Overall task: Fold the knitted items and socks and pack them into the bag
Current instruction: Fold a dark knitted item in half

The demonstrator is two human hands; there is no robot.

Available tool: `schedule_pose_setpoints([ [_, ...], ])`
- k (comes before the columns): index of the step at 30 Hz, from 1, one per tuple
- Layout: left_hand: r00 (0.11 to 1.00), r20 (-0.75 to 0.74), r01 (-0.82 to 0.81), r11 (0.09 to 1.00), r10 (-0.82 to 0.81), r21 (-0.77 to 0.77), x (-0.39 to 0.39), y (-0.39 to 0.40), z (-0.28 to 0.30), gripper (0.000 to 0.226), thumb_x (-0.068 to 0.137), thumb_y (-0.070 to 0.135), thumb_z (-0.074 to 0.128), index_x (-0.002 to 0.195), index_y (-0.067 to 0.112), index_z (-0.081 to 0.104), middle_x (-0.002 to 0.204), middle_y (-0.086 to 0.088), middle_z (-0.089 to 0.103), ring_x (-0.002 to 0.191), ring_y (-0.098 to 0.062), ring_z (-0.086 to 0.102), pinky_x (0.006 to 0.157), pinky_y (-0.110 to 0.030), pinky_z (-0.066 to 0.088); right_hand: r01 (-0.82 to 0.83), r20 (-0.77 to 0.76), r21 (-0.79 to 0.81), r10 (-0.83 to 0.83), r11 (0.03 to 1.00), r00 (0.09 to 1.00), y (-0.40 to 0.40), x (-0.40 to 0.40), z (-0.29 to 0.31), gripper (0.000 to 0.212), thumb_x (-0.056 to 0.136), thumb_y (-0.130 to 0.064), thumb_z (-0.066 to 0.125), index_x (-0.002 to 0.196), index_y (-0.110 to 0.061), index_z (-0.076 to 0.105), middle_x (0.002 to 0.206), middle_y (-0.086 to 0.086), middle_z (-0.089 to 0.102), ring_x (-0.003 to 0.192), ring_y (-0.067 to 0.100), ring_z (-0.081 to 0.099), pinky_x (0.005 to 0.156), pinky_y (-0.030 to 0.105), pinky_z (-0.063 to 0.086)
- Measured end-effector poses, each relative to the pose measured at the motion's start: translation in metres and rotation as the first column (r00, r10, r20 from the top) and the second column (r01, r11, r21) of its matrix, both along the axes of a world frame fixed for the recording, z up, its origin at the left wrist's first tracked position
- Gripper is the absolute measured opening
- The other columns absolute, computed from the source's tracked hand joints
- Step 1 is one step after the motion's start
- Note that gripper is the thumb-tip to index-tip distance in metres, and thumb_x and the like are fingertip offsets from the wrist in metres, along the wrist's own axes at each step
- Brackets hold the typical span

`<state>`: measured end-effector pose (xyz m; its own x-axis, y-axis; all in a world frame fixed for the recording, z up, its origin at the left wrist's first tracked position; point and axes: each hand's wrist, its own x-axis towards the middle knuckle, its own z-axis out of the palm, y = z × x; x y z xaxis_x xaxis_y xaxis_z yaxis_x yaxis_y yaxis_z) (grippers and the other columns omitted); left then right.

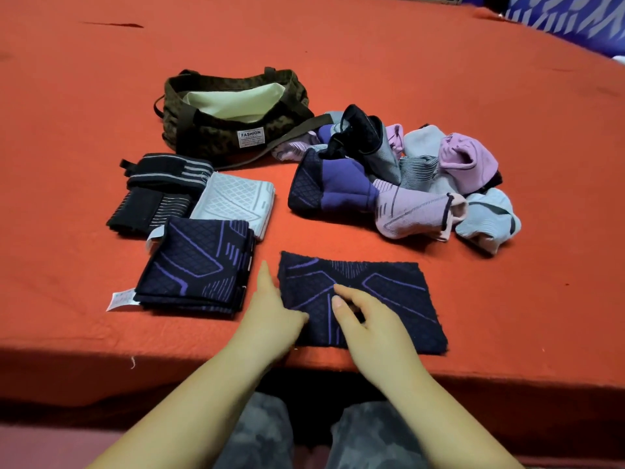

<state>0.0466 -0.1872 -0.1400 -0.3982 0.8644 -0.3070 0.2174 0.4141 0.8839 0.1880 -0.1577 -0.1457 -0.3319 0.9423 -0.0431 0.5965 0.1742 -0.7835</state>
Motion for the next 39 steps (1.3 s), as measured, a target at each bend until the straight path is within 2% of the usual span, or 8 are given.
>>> schedule_pose_setpoints([
  [4, 0.805, 0.592, -0.004, 0.998, 0.043, -0.066, 0.001, 0.002, 0.011, 0.037, 0.079, 0.019, 0.066, 0.113, 0.008, 0.063, 0.085, -0.001, 0.073, 0.076, -0.017, 0.068, 0.080, -0.032, 0.052, 0.005, -0.302, -0.311, -0.104, 0.950, 0.948, 0.004, -0.017, 0.009, 0.030, 0.094, -0.047, 0.046, 0.116, -0.034, 0.061, 0.119, -0.014, 0.063, 0.109, 0.002, 0.057, 0.095, 0.035, 0.049],
  [9, 0.745, 0.667, -0.051, 0.997, 0.003, 0.053, 0.012, 0.005, 0.015, 0.030, 0.096, 0.023, 0.039, 0.105, 0.013, 0.065, 0.085, 0.000, 0.072, 0.070, -0.013, 0.056, 0.059, -0.022, 0.037, -0.030, -0.481, -0.371, -0.164, 0.928, 0.861, 0.003, -0.013, 0.023, 0.025, 0.085, -0.047, 0.061, 0.102, -0.029, 0.066, 0.097, -0.008, 0.071, 0.091, 0.008, 0.067, 0.083, 0.033, 0.053],
  [15, 0.966, -0.043, 0.250, 0.875, -0.255, 0.415, 0.031, 0.014, 0.010, 0.041, 0.084, 0.007, 0.049, 0.118, 0.025, 0.063, 0.097, 0.016, 0.065, 0.082, 0.006, 0.056, 0.077, -0.010, 0.042, 0.189, -0.546, -0.225, -0.284, 0.956, 0.788, 0.014, 0.017, 0.015, 0.004, 0.086, -0.019, 0.066, 0.089, -0.019, 0.069, 0.085, -0.002, 0.072, 0.080, 0.013, 0.065, 0.079, 0.034, 0.051],
  [20, 0.597, -0.760, 0.603, 0.768, -0.256, 0.216, 0.053, 0.031, -0.009, 0.051, 0.086, 0.040, 0.040, 0.126, 0.015, 0.061, 0.131, -0.008, 0.058, 0.119, -0.026, 0.056, 0.099, -0.040, 0.043, 0.309, -0.194, 0.020, -0.300, 0.951, 0.934, 0.025, 0.058, 0.005, 0.013, 0.084, -0.021, 0.068, 0.073, -0.023, 0.062, 0.063, -0.009, 0.064, 0.056, 0.005, 0.057, 0.057, 0.021, 0.043],
  [27, 0.263, -0.800, 0.717, 0.664, -0.539, -0.212, 0.080, 0.050, -0.016, 0.090, 0.074, 0.059, -0.005, 0.152, 0.017, 0.010, 0.160, -0.003, -0.001, 0.147, -0.020, -0.004, 0.109, -0.027, -0.017, 0.368, 0.081, 0.084, -0.375, 0.926, 0.924, 0.022, 0.086, -0.007, 0.016, 0.078, -0.027, 0.065, 0.068, -0.019, 0.055, 0.066, -0.006, 0.055, 0.066, 0.017, 0.053, 0.061, 0.031, 0.039],
  [33, 0.140, -0.811, 0.741, 0.603, -0.568, -0.295, 0.079, 0.056, -0.033, 0.091, 0.069, 0.061, -0.011, 0.152, 0.022, -0.003, 0.159, 0.001, -0.011, 0.146, -0.017, -0.012, 0.110, -0.029, -0.018, 0.403, -0.009, -0.140, -0.408, 0.905, 0.913, 0.037, 0.092, -0.001, 0.023, 0.078, -0.016, 0.070, 0.099, -0.016, 0.059, 0.090, -0.002, 0.063, 0.079, 0.015, 0.062, 0.069, 0.023, 0.045],
  [36, 0.218, -0.769, 0.750, 0.607, -0.601, -0.262, 0.076, 0.056, -0.031, 0.078, 0.082, 0.057, 0.006, 0.152, 0.023, 0.004, 0.160, 0.003, -0.005, 0.146, -0.014, -0.008, 0.112, -0.026, -0.015, 0.335, -0.146, -0.487, -0.454, 0.806, 0.879, 0.045, 0.087, 0.007, 0.038, 0.081, -0.012, 0.069, 0.114, -0.020, 0.051, 0.082, 0.004, 0.063, 0.051, 0.009, 0.053, 0.042, 0.019, 0.039],
  [39, 0.642, -0.563, 0.673, 0.734, -0.520, 0.089, 0.071, 0.054, -0.026, 0.062, 0.084, 0.042, 0.034, 0.141, 0.019, 0.043, 0.148, 0.000, 0.038, 0.138, -0.015, 0.029, 0.114, -0.019, 0.009, 0.123, -0.338, -0.676, -0.453, 0.727, 0.825, 0.049, 0.084, 0.014, 0.021, 0.082, -0.005, 0.060, 0.102, -0.012, 0.062, 0.073, 0.007, 0.056, 0.047, 0.007, 0.042, 0.040, 0.018, 0.028],
])
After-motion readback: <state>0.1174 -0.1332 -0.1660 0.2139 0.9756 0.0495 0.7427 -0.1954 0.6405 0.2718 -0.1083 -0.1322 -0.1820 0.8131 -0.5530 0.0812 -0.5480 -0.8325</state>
